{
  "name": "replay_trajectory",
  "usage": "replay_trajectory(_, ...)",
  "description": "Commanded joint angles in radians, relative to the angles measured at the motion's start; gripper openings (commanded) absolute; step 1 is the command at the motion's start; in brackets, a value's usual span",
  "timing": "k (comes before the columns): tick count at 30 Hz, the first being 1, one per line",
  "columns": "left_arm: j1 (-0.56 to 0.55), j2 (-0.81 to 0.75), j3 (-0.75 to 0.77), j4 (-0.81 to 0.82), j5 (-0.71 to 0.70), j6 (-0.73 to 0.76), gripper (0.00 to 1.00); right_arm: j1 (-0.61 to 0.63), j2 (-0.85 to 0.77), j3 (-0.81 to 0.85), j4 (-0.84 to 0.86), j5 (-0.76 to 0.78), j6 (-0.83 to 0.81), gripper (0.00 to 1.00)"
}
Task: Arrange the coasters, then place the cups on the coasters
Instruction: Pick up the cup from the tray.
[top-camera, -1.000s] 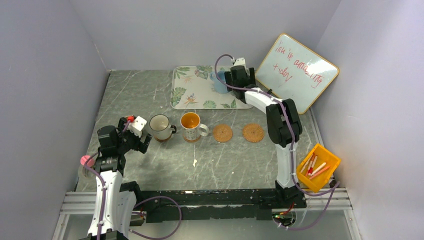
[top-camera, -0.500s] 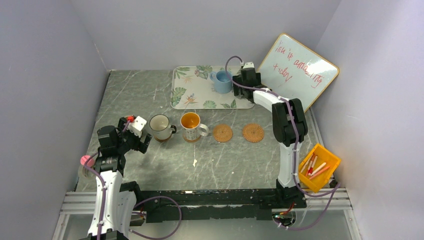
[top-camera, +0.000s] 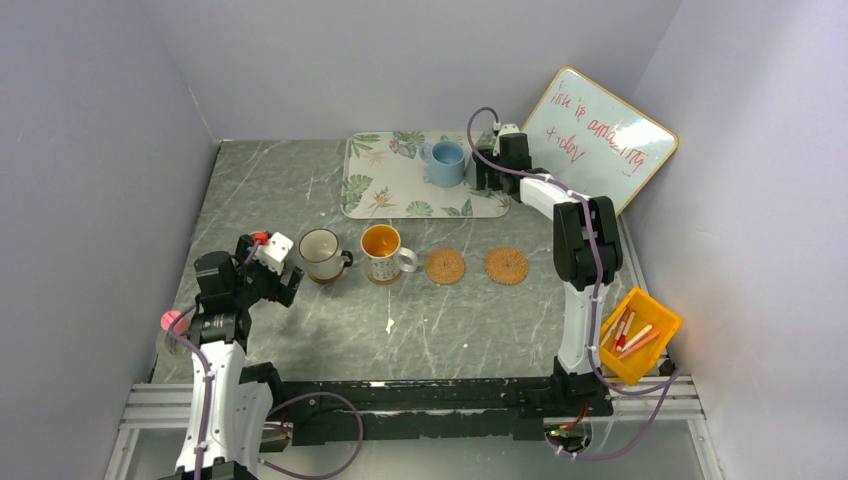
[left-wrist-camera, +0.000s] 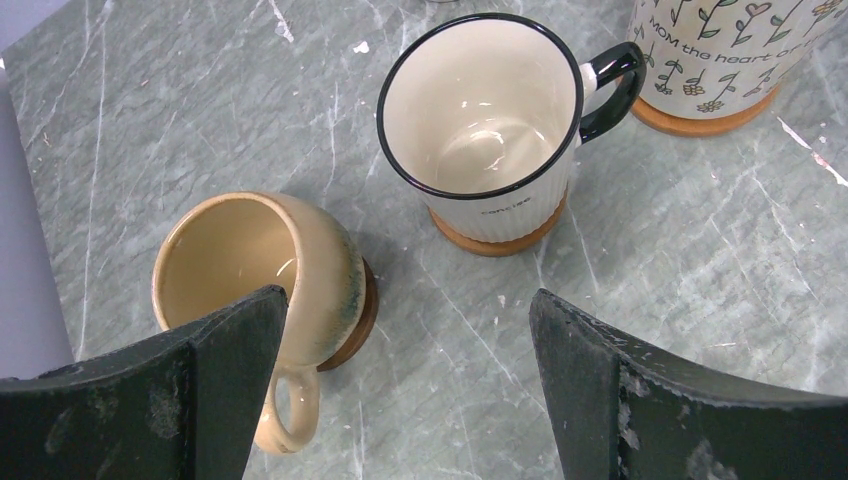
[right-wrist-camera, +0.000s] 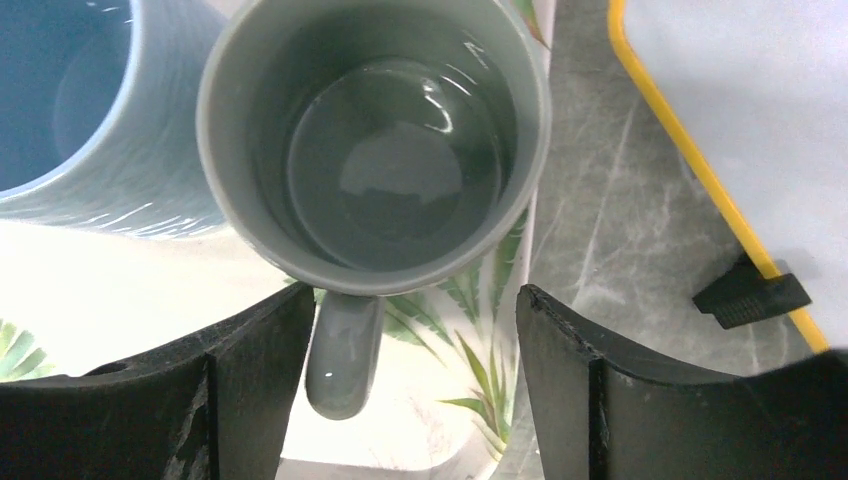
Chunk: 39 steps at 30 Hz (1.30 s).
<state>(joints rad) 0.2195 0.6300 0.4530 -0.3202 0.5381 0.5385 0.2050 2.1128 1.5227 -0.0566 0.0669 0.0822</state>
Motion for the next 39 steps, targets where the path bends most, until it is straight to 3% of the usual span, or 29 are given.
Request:
replay_trajectory(1,0.004,-0.004,0.003,0.009,0.033,0.014,0.96,0.0,-0.028,0.014,0.054,-0.08,0.004,0.76)
replay_trajectory(32,0.004,0.001,0.003,0.009,0.035,0.015,0.96,0.031,0.095,0.178,-0.052,-0.042,-0.035,0.66)
replay_trajectory(39,0.004,0.002,0.003,0.009,0.034,0.016,0.96,0.034,0.105,0.212,-0.075,-0.035,-0.041,0.57)
